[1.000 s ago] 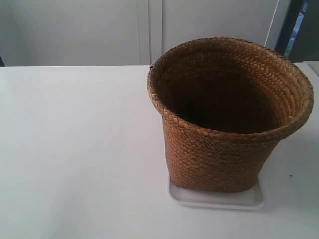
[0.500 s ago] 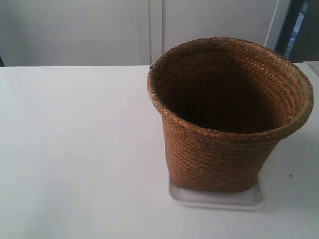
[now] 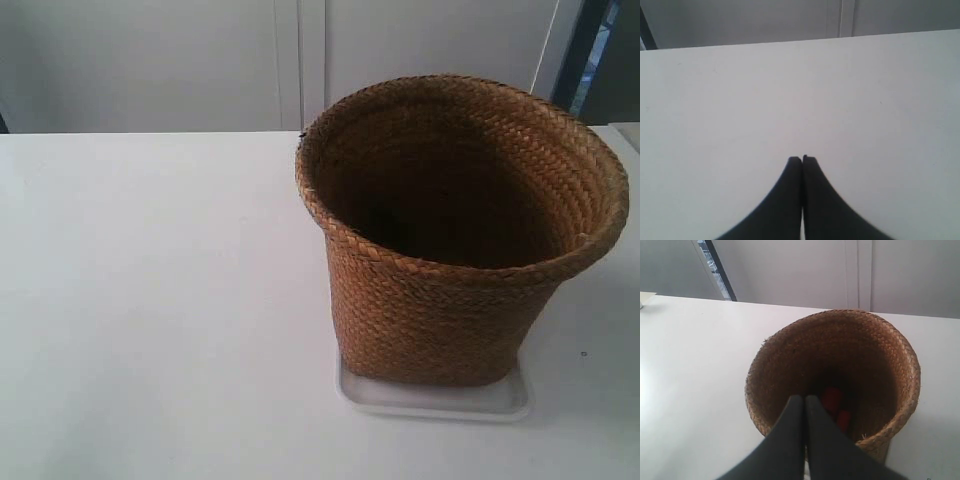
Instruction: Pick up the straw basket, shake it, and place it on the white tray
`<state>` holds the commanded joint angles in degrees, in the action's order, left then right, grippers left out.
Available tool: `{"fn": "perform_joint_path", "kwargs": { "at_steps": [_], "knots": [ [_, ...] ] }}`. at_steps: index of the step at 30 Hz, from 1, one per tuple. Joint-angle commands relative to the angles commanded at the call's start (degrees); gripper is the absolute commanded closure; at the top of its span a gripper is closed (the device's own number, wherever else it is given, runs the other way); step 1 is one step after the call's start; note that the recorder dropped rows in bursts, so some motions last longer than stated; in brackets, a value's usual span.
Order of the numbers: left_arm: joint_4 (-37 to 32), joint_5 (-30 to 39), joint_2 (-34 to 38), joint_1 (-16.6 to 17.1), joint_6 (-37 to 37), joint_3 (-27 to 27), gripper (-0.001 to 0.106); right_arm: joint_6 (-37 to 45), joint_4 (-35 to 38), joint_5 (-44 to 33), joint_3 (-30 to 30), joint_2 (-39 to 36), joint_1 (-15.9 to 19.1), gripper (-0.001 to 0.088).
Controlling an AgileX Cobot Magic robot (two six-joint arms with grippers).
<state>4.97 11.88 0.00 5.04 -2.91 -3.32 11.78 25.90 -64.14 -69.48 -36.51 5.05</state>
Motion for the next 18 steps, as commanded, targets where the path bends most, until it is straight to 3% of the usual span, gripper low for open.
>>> {"fn": "perform_joint_path", "kwargs": {
  "at_steps": [2, 4, 8, 13, 18],
  "knots": [
    [-7.03, -0.36, 0.0, 0.0, -8.72, 1.46, 0.105, 0.0, 0.0, 0.0, 0.0, 0.0, 0.0, 0.0868],
    [-9.73, -0.34, 0.0, 0.0, -13.98, 2.9, 0.105, 0.0, 0.0, 0.0, 0.0, 0.0, 0.0, 0.0868],
    [-9.73, 1.35, 0.0, 0.0, -13.59, 3.32, 0.105, 0.0, 0.0, 0.0, 0.0, 0.0, 0.0, 0.0868],
    [-9.73, 1.48, 0.0, 0.0, -4.58, 3.32, 0.105, 0.0, 0.0, 0.0, 0.0, 0.0, 0.0, 0.0868],
    [-8.75, 1.48, 0.0, 0.0, -4.3, 3.32, 0.105, 0.0, 0.0, 0.0, 0.0, 0.0, 0.0, 0.0868]
  ]
}}
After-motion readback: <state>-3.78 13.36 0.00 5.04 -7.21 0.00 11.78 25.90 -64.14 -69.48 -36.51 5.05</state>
